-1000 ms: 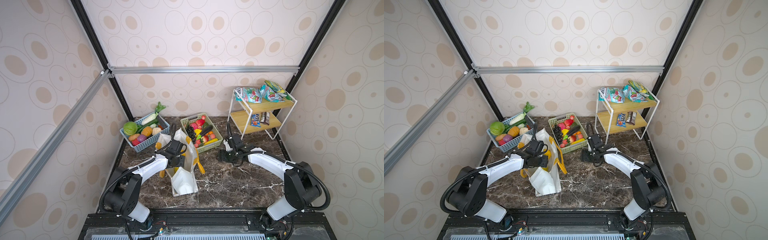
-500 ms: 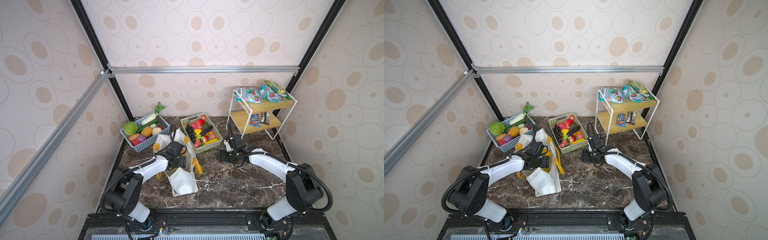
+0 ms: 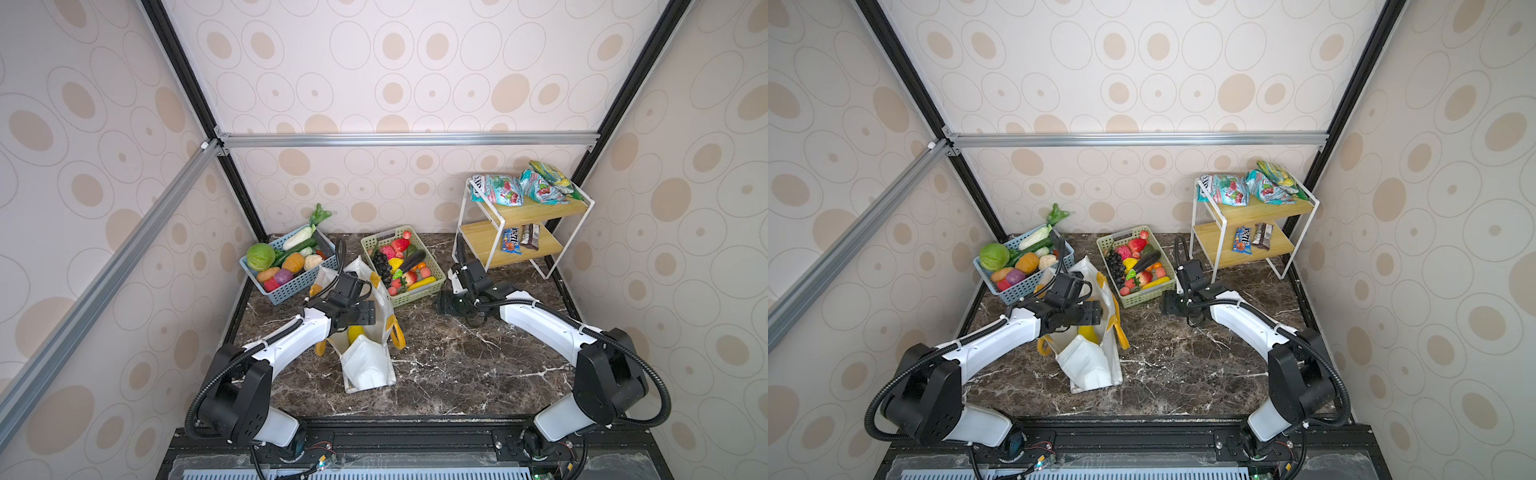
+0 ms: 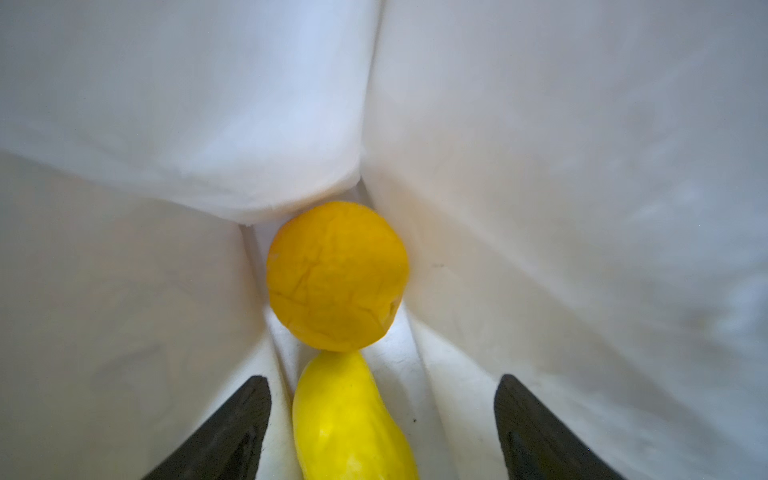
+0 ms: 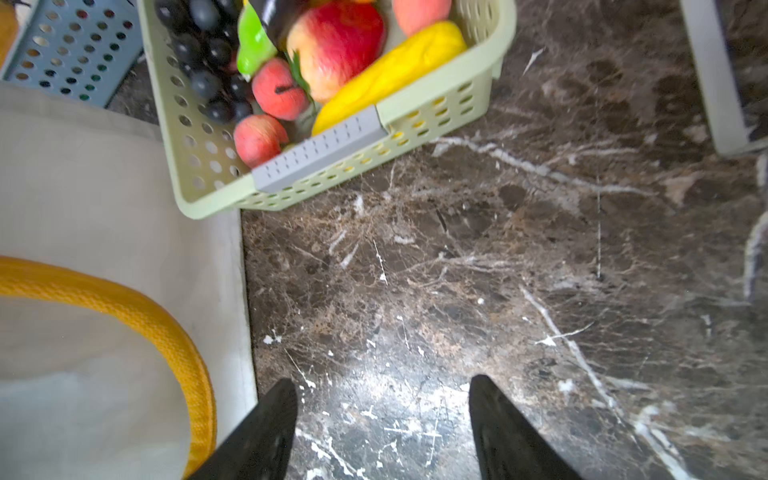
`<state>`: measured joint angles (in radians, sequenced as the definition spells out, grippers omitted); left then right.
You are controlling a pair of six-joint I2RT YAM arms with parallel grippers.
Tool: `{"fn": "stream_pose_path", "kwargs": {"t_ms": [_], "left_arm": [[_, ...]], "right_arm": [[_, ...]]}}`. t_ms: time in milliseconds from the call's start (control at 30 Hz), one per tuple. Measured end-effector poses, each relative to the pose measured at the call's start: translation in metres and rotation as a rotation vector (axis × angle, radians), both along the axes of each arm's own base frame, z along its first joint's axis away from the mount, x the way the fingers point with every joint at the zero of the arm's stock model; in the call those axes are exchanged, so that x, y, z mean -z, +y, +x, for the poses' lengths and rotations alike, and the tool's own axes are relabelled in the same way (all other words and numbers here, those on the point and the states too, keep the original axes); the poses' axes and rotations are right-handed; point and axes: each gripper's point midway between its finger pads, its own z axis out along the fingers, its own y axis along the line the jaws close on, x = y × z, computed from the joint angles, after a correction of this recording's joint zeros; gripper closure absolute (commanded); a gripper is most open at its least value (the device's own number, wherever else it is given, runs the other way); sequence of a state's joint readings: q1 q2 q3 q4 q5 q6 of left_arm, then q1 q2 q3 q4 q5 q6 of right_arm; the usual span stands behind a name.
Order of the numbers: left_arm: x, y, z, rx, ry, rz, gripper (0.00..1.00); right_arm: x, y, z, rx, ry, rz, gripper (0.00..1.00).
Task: Place the food into the grocery bag and tie it
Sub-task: 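Move the right gripper over the green basket while the left gripper holds the bag edge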
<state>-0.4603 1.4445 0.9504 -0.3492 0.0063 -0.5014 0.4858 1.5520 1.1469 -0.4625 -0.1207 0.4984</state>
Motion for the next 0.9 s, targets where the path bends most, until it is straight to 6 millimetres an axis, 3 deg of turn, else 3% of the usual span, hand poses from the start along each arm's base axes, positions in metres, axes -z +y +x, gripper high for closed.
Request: {"fn": "stream_pose_path", "kwargs": {"t_ms": [200,500,667,900], "left_arm": [[-0.037,-0.007,0.010,0.005,-0.068,-0.041,0.15],[-0.069,-0.010,0.016,0.008,-0.118,-0.064,0.15],[-0.081,-0.008,0.015,0.010,-0.144,-0.061,0.15],[-0.084,-0.005,0.014,0.008,-0.153,-0.054,0.15]], "right_arm": [[-0.030,0.011,0.018,-0.016,-0.074,-0.026,0.31],[-0.050,0.023,0.049,-0.042,-0.139,-0.122,0.31],[-0.053,0.027,0.071,-0.070,-0.171,-0.187,0.31],[-0.039,0.042,0.103,-0.125,-0.167,-0.256,0.35]]}}
